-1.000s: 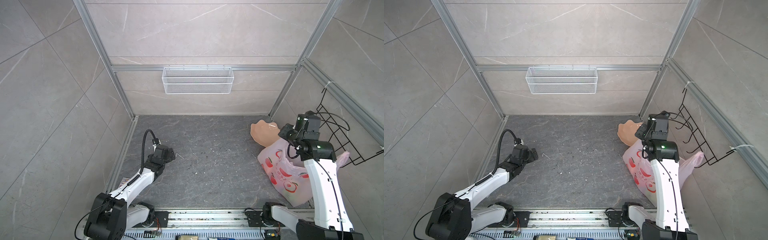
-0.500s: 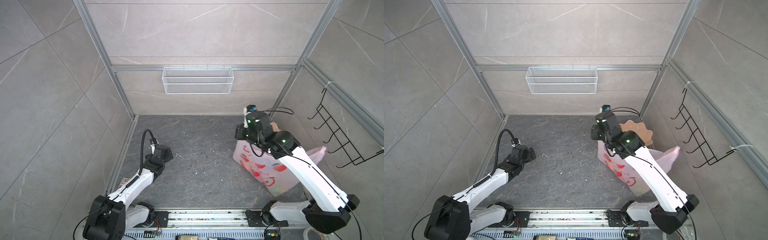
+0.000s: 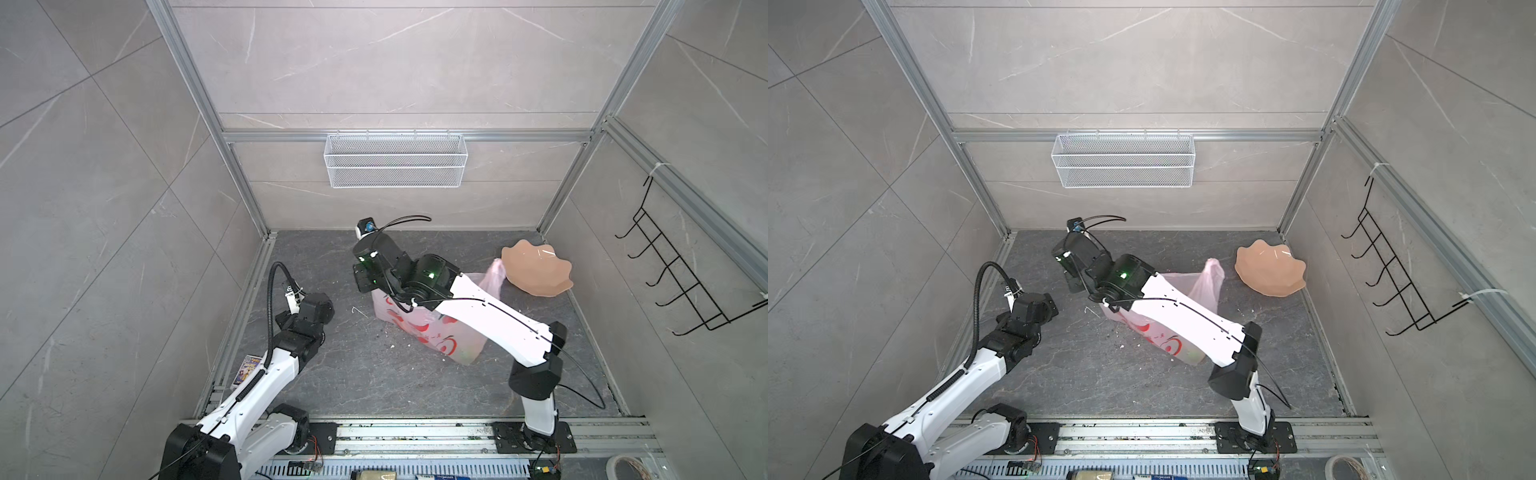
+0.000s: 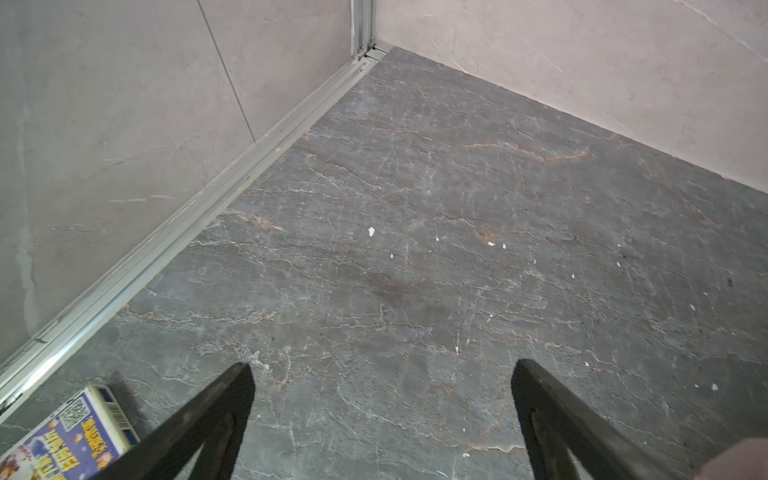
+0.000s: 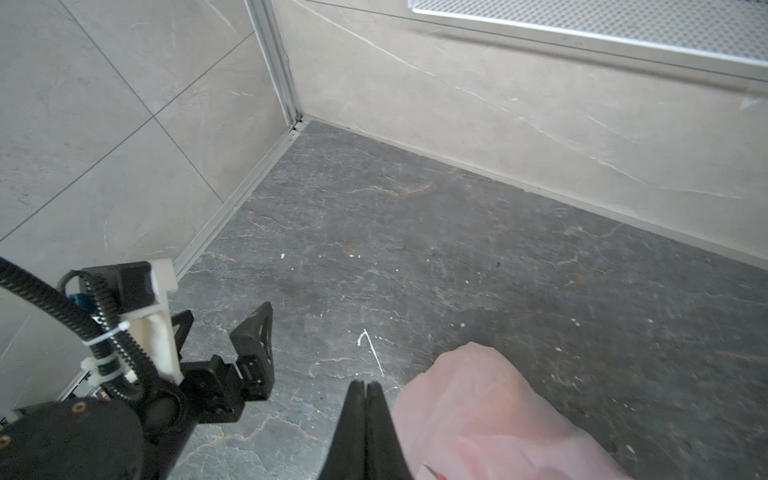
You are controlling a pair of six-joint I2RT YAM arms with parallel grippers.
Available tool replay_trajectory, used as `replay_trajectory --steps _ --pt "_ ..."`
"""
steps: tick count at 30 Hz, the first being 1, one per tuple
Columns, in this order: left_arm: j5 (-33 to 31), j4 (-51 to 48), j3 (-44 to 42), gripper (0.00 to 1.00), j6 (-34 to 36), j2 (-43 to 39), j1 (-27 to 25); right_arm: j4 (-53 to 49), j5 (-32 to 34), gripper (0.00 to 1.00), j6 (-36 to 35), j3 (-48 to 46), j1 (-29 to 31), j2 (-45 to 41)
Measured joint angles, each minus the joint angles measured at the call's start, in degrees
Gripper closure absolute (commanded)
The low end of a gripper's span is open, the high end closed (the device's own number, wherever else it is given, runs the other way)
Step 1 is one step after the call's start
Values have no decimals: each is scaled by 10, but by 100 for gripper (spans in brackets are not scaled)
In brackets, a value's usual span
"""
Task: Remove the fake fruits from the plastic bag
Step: 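Carry the bag to table center with right gripper while left arm reaches in, then grasp the bag's other handle with the left gripper while the right gripper holds its handle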
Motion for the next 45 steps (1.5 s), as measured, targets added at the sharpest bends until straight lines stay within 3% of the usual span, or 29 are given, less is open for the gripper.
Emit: replay_trajectory --steps 1,4,8,14,21,26,30,34,38,41,45 --pt "-1 -2 0 0 -1 -1 1 -14 2 84 -2 26 3 16" --pt "-2 -7 0 0 -2 -1 1 -45 21 54 -5 56 5 29" --pt "3 -8 0 0 -2 2 2 -64 47 25 -9 31 7 3" --pt "32 -10 2 0 3 28 2 -68 55 8 -16 -95 19 -107" --pt "106 -89 76 3 -3 15 2 -64 65 5 -12 -216 48 -271" --pt "167 -203 220 3 -15 -50 -9 -54 120 0 11 -327 49 -389" --pt "220 -289 379 3 6 -54 -28 -51 183 0 37 -410 49 -455" --pt "295 -356 495 0 50 -27 -76 -51 228 0 65 -459 49 -488" --pt "334 -394 546 0 94 21 -157 -50 253 0 85 -485 49 -496" --pt "342 -419 567 0 114 73 -198 -49 261 0 99 -496 49 -495" --pt "302 -452 593 0 120 168 -208 -47 270 0 122 -503 49 -486"
